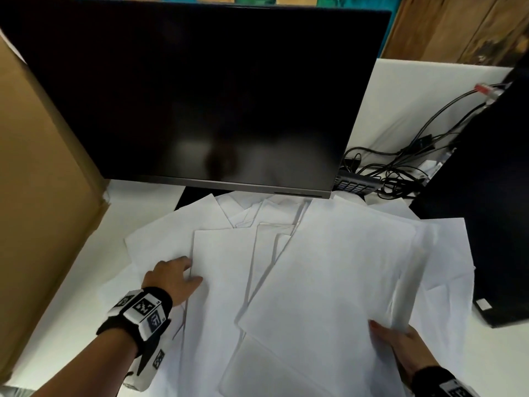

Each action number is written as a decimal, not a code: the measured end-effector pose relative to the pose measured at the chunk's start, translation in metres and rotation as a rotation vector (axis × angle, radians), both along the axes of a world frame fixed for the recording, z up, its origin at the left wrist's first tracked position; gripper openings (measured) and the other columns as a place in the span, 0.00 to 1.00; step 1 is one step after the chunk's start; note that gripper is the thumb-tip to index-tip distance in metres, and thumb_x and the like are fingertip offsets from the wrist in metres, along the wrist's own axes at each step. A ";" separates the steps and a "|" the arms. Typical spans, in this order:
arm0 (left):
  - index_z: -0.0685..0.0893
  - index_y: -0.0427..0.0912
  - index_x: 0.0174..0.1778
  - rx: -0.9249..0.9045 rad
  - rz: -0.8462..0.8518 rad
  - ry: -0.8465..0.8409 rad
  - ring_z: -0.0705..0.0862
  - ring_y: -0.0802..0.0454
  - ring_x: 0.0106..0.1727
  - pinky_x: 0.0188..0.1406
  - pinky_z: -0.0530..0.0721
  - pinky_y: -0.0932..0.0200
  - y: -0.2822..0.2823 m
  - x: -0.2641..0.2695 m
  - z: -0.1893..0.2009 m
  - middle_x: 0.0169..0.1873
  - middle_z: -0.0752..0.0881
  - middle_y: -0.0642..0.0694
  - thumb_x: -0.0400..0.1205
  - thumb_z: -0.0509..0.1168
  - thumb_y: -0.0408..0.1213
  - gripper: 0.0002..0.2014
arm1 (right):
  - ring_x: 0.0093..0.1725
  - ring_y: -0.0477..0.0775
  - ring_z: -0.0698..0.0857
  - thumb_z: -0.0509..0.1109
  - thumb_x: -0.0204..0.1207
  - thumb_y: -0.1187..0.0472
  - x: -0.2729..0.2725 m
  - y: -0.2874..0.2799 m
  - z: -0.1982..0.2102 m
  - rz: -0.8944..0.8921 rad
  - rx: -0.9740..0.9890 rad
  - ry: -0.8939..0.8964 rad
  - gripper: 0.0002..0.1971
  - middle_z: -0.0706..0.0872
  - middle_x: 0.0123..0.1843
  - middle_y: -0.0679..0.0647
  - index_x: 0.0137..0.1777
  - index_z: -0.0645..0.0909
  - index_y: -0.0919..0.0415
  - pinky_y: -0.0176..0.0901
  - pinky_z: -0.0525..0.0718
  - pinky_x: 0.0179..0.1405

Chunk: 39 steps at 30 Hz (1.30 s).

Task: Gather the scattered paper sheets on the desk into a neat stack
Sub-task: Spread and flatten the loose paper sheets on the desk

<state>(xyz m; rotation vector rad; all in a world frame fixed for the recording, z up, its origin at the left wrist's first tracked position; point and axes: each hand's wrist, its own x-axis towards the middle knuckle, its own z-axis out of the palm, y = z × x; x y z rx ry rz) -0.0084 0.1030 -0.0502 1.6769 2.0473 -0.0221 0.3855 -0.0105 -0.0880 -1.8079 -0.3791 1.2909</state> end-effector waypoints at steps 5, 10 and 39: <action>0.75 0.54 0.72 0.227 -0.179 0.025 0.73 0.42 0.70 0.67 0.72 0.49 0.005 0.019 0.014 0.69 0.78 0.48 0.80 0.62 0.42 0.22 | 0.22 0.58 0.84 0.71 0.71 0.72 -0.002 -0.001 0.001 0.003 0.010 -0.012 0.04 0.86 0.23 0.60 0.43 0.81 0.75 0.37 0.82 0.18; 0.65 0.45 0.77 0.015 -0.180 -0.123 0.69 0.41 0.74 0.74 0.68 0.49 0.015 0.055 0.010 0.73 0.71 0.42 0.84 0.55 0.47 0.25 | 0.17 0.53 0.84 0.69 0.72 0.74 -0.003 -0.002 0.005 -0.008 0.031 0.054 0.01 0.86 0.20 0.58 0.41 0.80 0.74 0.37 0.81 0.14; 0.86 0.39 0.55 -0.291 0.346 -1.067 0.90 0.42 0.50 0.51 0.85 0.51 -0.050 0.065 -0.010 0.46 0.92 0.40 0.34 0.84 0.55 0.50 | 0.47 0.54 0.89 0.80 0.55 0.59 -0.027 0.014 0.020 0.547 0.048 -0.041 0.22 0.91 0.41 0.48 0.51 0.84 0.60 0.44 0.86 0.48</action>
